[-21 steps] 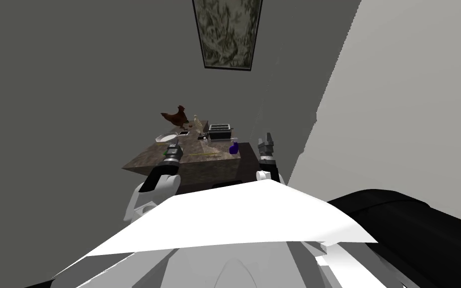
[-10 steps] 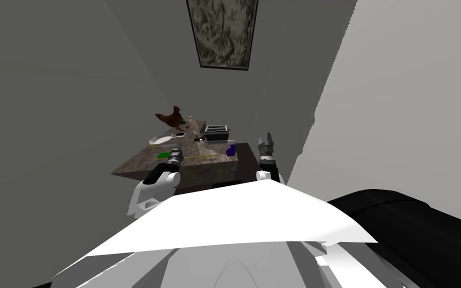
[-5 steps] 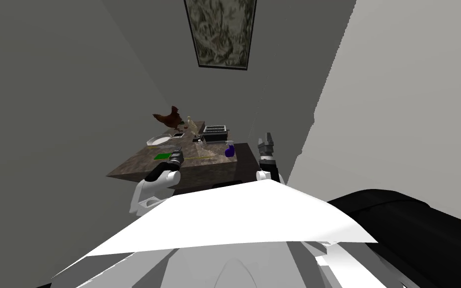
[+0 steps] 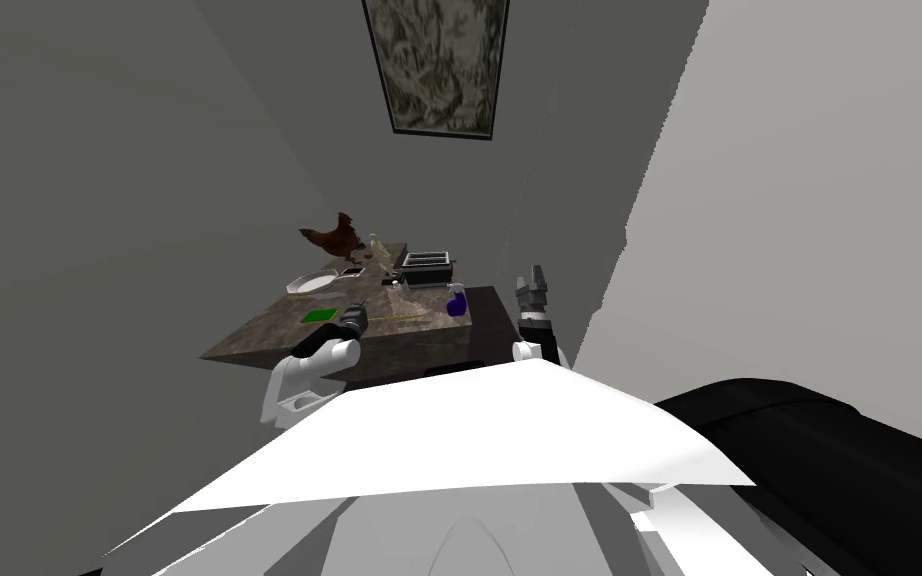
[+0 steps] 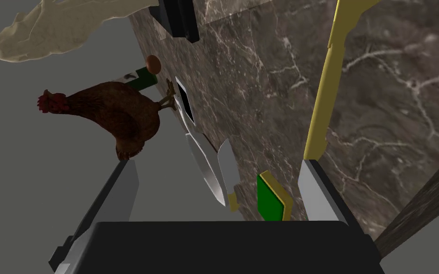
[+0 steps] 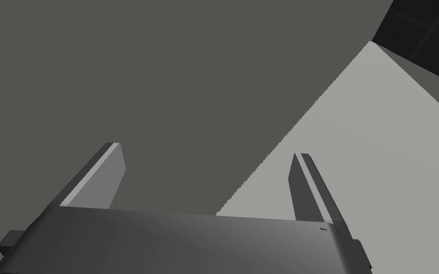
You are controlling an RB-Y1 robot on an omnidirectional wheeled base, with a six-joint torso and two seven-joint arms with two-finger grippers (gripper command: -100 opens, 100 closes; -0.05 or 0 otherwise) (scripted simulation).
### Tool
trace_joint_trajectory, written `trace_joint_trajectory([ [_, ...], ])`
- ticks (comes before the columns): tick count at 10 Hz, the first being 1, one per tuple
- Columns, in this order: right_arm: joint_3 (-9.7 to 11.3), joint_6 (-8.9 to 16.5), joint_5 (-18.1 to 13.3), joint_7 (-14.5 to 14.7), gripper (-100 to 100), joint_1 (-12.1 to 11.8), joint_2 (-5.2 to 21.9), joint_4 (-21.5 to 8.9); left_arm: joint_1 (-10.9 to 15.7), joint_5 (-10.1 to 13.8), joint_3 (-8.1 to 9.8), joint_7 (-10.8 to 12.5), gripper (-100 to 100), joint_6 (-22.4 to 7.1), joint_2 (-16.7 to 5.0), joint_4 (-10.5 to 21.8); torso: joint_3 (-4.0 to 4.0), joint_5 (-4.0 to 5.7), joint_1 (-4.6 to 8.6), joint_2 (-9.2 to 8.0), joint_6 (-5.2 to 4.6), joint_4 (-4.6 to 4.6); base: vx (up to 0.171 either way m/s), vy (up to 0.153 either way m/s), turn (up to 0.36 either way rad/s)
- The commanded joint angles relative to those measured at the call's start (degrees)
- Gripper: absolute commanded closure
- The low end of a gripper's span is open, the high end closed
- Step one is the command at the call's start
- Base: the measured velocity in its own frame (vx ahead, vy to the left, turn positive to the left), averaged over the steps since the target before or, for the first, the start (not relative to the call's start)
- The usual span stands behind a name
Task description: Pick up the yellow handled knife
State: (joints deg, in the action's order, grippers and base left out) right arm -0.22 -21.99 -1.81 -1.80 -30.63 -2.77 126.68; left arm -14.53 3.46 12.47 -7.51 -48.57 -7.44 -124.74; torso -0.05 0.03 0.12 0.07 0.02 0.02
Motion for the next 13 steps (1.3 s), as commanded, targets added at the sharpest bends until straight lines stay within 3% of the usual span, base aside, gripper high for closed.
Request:
trace_joint_trajectory([
  [1, 0.0, 0.0, 0.0, 0.0, 0, 0.0, 0.0, 0.0, 0.9, -0.5, 0.39, -0.2, -100, -2.9, 0.8, 1.2, 0.00, 0.00, 0.00, 0.00, 0.00, 0.00, 0.021, -0.034, -0.021],
  [2, 0.0, 0.0, 0.0, 0.0, 0, 0.0, 0.0, 0.0, 0.9, -0.5, 0.39, -0.2, -100, -3.1, 0.8, 1.2, 0.00, 0.00, 0.01, 0.01, -0.01, 0.00, 0.023, -0.023, -0.007],
  [5, 0.0, 0.0, 0.0, 0.0, 0, 0.0, 0.0, 0.0, 1.8, -0.8, 1.23, -0.4, -100, -8.3, 2.2, 2.4, -0.02, -0.01, -0.03, 0.03, -0.01, 0.00, 0.032, -0.024, -0.015],
  [8, 0.0, 0.0, 0.0, 0.0, 0, 0.0, 0.0, 0.0, 2.3, -1.0, 1.83, -0.6, -100, -12.4, 5.1, 3.6, 0.00, 0.00, -0.03, 0.00, 0.00, 0.00, 0.020, -0.025, -0.014],
  [9, 0.0, 0.0, 0.0, 0.0, 0, 0.0, 0.0, 0.0, 2.3, -0.9, 1.76, -0.5, -100, -11.3, 4.2, 3.5, 0.01, -0.01, -0.02, -0.02, 0.00, 0.00, 0.007, -0.012, -0.001],
  [10, 0.0, 0.0, 0.0, 0.0, 0, 0.0, 0.0, 0.0, 2.3, -0.9, 1.81, -0.6, 0, -11.5, 4.3, 3.6, 0.03, -0.01, -0.07, -0.05, 0.00, -0.01, 0.000, 0.000, 0.000],
  [11, 0.0, 0.0, 0.0, 0.0, 0, 0.0, 0.0, 0.0, 2.7, -1.0, 1.71, -0.5, -100, -10.2, 4.2, 5.2, 0.05, -0.02, -0.11, -0.08, 0.00, -0.02, 0.000, 0.000, 0.000],
  [13, 0.0, 0.0, 0.0, 0.0, 0, 0.0, 0.0, 0.0, 3.2, -1.2, 1.60, -0.3, -100, -8.7, 4.1, 7.3, 0.04, -0.02, -0.12, -0.07, 0.00, -0.02, 0.003, -0.005, 0.014],
])
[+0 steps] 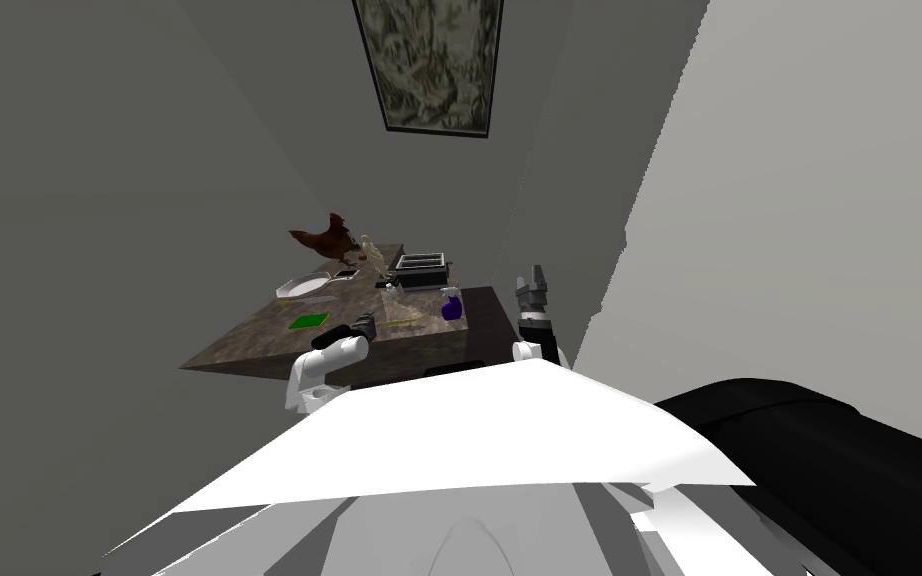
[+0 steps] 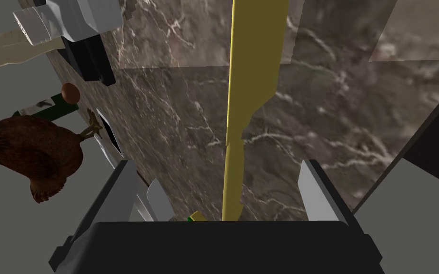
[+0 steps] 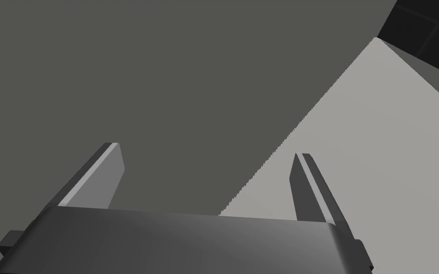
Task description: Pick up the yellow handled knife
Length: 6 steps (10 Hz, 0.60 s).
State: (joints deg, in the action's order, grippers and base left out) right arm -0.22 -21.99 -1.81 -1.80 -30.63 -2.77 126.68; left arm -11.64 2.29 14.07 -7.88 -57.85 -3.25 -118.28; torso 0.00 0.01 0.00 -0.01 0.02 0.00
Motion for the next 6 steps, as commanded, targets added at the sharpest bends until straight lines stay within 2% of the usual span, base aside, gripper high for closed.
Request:
trace_joint_trajectory([
  [1, 0.0, 0.0, 0.0, 0.0, 0, 0.0, 0.0, 0.0, 0.0, 0.0, 0.00, 0.0, -100, 0.0, 0.0, 0.0, 0.00, 0.00, 0.00, 0.00, 0.00, 0.00, 0.000, 0.000, 0.000],
  [2, 0.0, 0.0, 0.0, 0.0, 0, 0.0, 0.0, 0.0, 0.0, 0.0, -0.01, 0.0, 100, 0.2, 0.0, 0.1, 0.01, 0.00, -0.01, -0.01, 0.00, 0.00, 0.000, 0.000, 0.000],
  [6, 0.0, 0.0, 0.0, 0.0, 0, 0.0, 0.0, 0.0, 0.0, 0.0, -0.01, 0.0, 100, 0.2, 0.0, 0.1, 0.01, 0.00, -0.01, -0.02, 0.00, -0.01, 0.000, 0.000, 0.000],
])
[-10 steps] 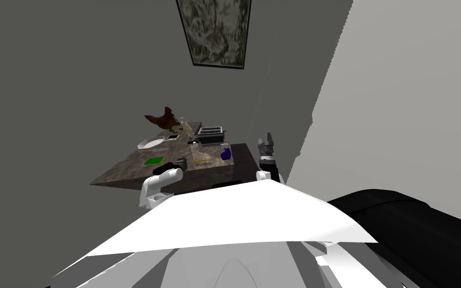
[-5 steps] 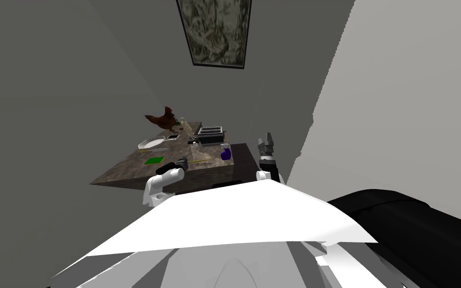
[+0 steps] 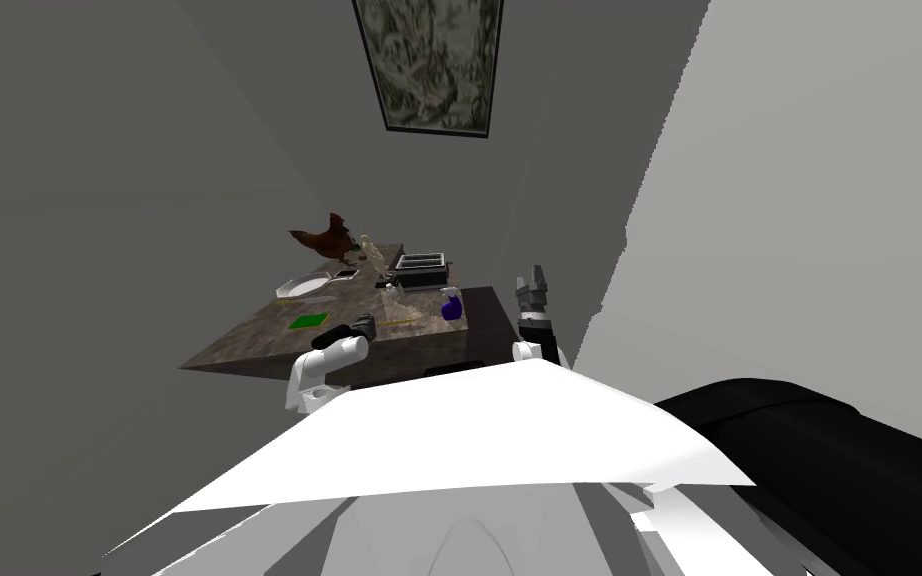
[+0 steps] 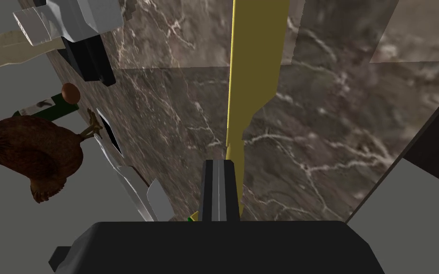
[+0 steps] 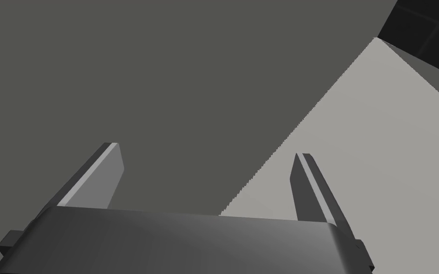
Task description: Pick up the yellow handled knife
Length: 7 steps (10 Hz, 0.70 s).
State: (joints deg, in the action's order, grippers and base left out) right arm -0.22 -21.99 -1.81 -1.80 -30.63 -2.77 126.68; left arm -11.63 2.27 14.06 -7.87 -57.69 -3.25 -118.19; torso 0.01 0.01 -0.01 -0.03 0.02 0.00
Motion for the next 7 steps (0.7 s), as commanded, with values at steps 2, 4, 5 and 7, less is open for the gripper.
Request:
trace_joint_trajectory([
  [2, 0.0, 0.0, 0.0, 0.0, 0, 0.0, 0.0, 0.0, 2.6, -0.4, 0.08, 0.1, -100, -0.3, -1.6, -0.1, 0.00, 0.00, 0.00, 0.00, 0.00, 0.00, -0.012, 0.005, 0.027],
  [4, 0.0, 0.0, 0.0, 0.0, 0, 0.0, 0.0, 0.0, 7.1, -1.2, 0.21, 0.2, -100, -1.7, -3.6, 1.1, 0.09, -0.01, -0.08, -0.16, 0.01, -0.03, -0.066, 0.022, 0.075],
  [5, 0.0, 0.0, 0.0, 0.0, 0, 0.0, 0.0, 0.0, 7.5, -1.2, 0.21, 0.2, -100, -1.7, -3.6, 1.1, 0.12, -0.02, -0.10, -0.22, 0.00, -0.05, -0.042, 0.022, 0.019],
  [7, 0.0, 0.0, 0.0, 0.0, 0, 0.0, 0.0, 0.0, 11.4, -2.0, 0.38, 0.3, -100, -3.3, -5.0, 2.5, 0.08, -0.01, -0.07, -0.13, 0.00, -0.03, -0.040, 0.019, 0.049],
])
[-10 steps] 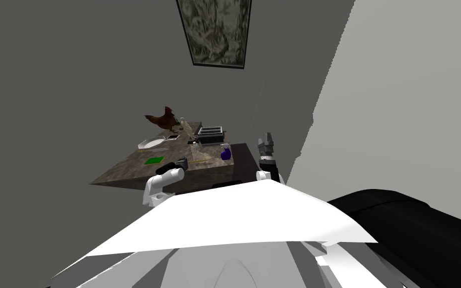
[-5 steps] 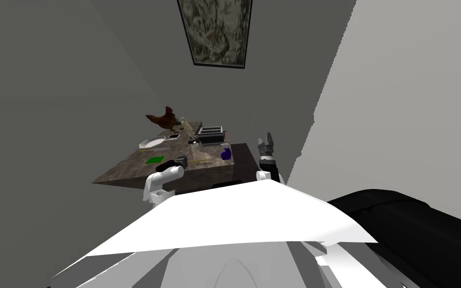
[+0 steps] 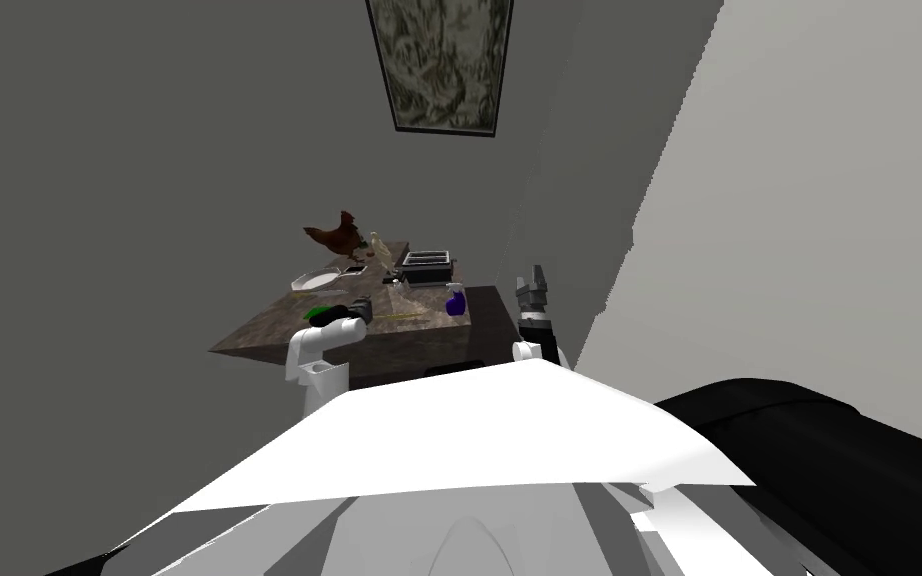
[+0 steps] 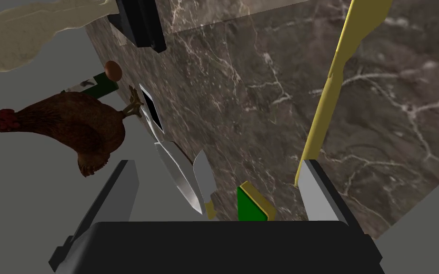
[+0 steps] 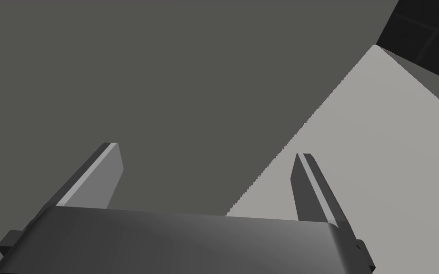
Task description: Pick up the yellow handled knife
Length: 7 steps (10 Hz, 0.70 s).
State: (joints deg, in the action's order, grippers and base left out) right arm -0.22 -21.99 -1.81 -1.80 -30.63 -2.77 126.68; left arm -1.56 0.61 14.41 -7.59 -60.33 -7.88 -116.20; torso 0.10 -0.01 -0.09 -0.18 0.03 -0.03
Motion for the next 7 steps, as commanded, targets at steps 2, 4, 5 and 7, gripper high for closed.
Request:
trace_joint_trajectory([
  [2, 0.0, 0.0, 0.0, 0.0, 0, 0.0, 0.0, 0.0, 3.7, -0.8, 0.16, 0.1, -100, -1.6, -1.0, 1.5, 0.01, 0.00, 0.00, -0.01, -0.01, 0.00, -0.045, 0.018, 0.036],
  [4, 0.0, 0.0, 0.0, 0.0, 0, 0.0, 0.0, 0.0, 7.6, -1.9, 0.52, 0.1, -100, -3.8, -2.2, 3.7, -0.01, 0.00, 0.03, 0.02, 0.00, 0.00, -0.046, 0.017, 0.045],
  [5, 0.0, 0.0, 0.0, 0.0, 0, 0.0, 0.0, 0.0, 8.4, -1.9, 0.52, 0.1, -100, -3.8, -2.2, 3.7, 0.01, 0.00, 0.01, -0.03, 0.00, 0.00, -0.039, 0.018, 0.017],
  [7, 0.0, 0.0, 0.0, 0.0, 0, 0.0, 0.0, 0.0, 10.8, -2.5, 0.76, 0.1, -100, -5.0, -2.8, 5.0, -0.02, 0.00, 0.01, 0.03, 0.00, 0.01, -0.026, 0.015, 0.020],
])
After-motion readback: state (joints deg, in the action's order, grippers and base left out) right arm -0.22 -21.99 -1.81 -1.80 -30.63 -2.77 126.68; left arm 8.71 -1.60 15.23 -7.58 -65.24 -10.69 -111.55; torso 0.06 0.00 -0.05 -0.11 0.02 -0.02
